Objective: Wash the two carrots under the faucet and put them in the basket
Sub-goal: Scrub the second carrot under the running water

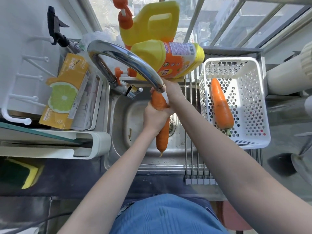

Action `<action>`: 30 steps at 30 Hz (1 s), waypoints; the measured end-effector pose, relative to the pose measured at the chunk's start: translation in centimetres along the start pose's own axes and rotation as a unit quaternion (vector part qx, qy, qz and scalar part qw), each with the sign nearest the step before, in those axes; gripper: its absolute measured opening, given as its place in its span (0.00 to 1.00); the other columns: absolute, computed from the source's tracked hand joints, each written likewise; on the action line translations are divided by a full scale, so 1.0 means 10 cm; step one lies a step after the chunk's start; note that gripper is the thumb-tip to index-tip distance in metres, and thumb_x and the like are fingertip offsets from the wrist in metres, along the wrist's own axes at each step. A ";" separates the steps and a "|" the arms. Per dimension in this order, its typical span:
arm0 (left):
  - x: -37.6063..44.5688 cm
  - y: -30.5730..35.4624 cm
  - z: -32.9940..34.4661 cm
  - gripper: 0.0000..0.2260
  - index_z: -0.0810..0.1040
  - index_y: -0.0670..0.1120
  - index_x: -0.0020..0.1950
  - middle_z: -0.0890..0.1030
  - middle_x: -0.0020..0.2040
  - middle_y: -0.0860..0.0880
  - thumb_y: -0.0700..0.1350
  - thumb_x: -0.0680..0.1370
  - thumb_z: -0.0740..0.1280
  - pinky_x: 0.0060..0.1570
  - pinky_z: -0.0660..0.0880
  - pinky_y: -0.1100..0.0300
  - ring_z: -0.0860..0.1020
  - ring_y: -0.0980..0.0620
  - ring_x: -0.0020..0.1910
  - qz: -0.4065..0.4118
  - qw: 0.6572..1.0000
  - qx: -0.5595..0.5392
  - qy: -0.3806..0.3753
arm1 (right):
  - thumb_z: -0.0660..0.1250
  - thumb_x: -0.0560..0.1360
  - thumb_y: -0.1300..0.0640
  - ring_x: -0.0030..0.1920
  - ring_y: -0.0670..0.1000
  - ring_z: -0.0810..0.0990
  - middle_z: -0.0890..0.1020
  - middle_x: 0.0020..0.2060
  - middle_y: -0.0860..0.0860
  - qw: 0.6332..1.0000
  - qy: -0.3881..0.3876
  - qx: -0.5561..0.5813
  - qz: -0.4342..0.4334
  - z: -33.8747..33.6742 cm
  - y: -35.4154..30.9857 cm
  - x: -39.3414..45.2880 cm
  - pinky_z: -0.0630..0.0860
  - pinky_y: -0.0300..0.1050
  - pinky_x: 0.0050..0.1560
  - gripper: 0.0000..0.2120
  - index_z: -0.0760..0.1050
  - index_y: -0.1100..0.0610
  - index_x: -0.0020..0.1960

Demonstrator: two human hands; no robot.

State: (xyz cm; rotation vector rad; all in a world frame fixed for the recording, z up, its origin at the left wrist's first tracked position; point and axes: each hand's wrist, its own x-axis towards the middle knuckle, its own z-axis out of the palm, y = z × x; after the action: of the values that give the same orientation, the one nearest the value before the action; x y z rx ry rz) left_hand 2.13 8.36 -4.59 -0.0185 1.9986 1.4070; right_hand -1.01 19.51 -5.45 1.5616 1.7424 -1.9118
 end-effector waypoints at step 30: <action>0.25 0.05 0.01 0.21 0.78 0.40 0.60 0.83 0.52 0.41 0.55 0.83 0.55 0.62 0.75 0.46 0.81 0.43 0.55 -0.181 0.930 -0.315 -0.059 | 0.39 0.74 0.26 0.25 0.56 0.76 0.76 0.28 0.61 0.968 -0.154 0.137 0.146 -0.18 0.69 -0.90 0.75 0.43 0.25 0.46 0.74 0.66 0.45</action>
State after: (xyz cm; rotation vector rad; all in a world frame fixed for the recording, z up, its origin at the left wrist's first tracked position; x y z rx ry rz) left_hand 0.11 9.56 -5.51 -0.5460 1.2880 1.6833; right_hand 8.80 13.93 -3.22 1.4053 1.0976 -2.1626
